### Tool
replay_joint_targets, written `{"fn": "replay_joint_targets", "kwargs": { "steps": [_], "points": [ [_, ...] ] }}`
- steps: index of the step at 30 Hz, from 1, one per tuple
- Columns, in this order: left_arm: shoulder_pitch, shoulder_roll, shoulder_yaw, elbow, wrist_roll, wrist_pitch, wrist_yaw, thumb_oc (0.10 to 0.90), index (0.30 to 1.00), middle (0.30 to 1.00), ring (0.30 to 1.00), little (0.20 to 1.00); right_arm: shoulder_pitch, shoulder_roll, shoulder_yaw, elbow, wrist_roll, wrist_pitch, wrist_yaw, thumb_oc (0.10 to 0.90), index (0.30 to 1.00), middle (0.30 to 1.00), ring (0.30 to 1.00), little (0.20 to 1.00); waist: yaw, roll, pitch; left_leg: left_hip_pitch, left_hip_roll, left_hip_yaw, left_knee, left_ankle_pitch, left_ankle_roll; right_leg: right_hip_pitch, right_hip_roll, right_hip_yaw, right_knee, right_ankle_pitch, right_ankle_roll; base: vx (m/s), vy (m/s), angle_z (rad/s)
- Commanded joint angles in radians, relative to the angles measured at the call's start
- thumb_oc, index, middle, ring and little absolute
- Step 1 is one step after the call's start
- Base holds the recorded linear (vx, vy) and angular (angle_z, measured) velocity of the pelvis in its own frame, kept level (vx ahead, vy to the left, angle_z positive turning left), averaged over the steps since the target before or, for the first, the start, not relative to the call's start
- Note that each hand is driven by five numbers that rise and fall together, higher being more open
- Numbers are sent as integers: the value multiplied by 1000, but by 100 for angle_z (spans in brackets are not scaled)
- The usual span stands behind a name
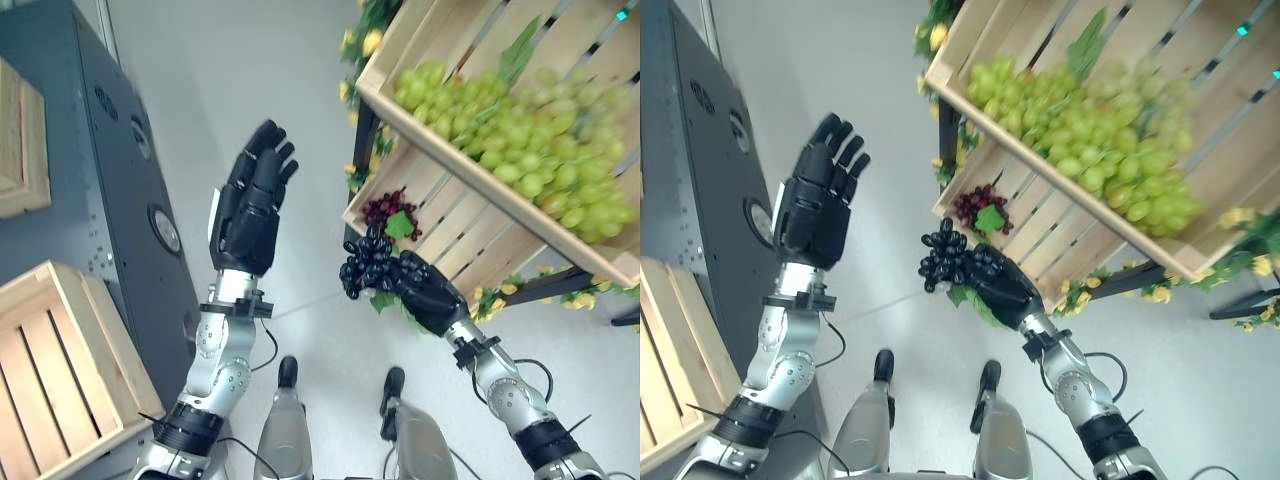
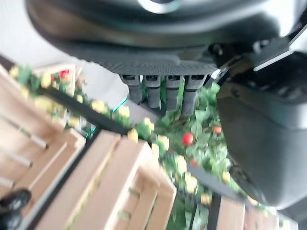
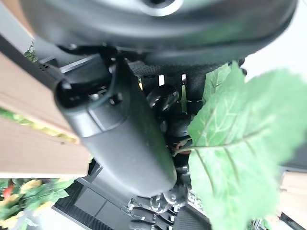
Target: Pick up the fruits from the basket on one side to the basket on the other side
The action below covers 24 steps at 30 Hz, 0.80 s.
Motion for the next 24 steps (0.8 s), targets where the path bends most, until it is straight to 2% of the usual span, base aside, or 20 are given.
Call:
{"fn": "replay_joint_targets", "kwargs": {
  "steps": [1,7,9,17,24],
  "points": [
    [-61,9,13,-58,64,-119,8,800,900,900,900,900,-128,22,-85,-82,19,-173,8,400,300,300,300,300,7,-19,-49,-95,10,-33,152,-68,-5,21,-28,66,72,-37,-16,-42,-30,-2],
    [-89,-9,-3,-43,48,-120,-15,800,900,900,900,900,-198,18,-87,-48,20,-233,-21,400,300,300,300,300,14,-11,6,-198,7,-60,242,-91,-5,-53,-15,64,151,-71,-49,-48,-25,7],
    [-106,-19,-16,-39,53,-113,-23,800,900,900,900,900,-243,13,-93,-32,7,-279,-59,400,300,300,300,300,16,-8,32,-223,3,-64,261,-94,0,-77,-9,64,170,-77,-58,-42,-37,5],
    [-129,-25,-26,-31,61,-103,-37,800,900,900,900,900,-317,-27,-133,-1,-55,-387,-143,400,300,300,300,300,14,3,62,-241,-15,-65,256,-84,10,-79,4,71,134,-56,-57,0,-7,0],
    [-156,-26,-22,-17,46,-84,-44,800,900,900,900,900,-390,-80,-197,44,-164,-473,-361,400,300,300,300,300,9,12,62,-277,-14,-59,282,-90,12,-74,10,70,110,-53,-56,27,-13,0]
  ]
}}
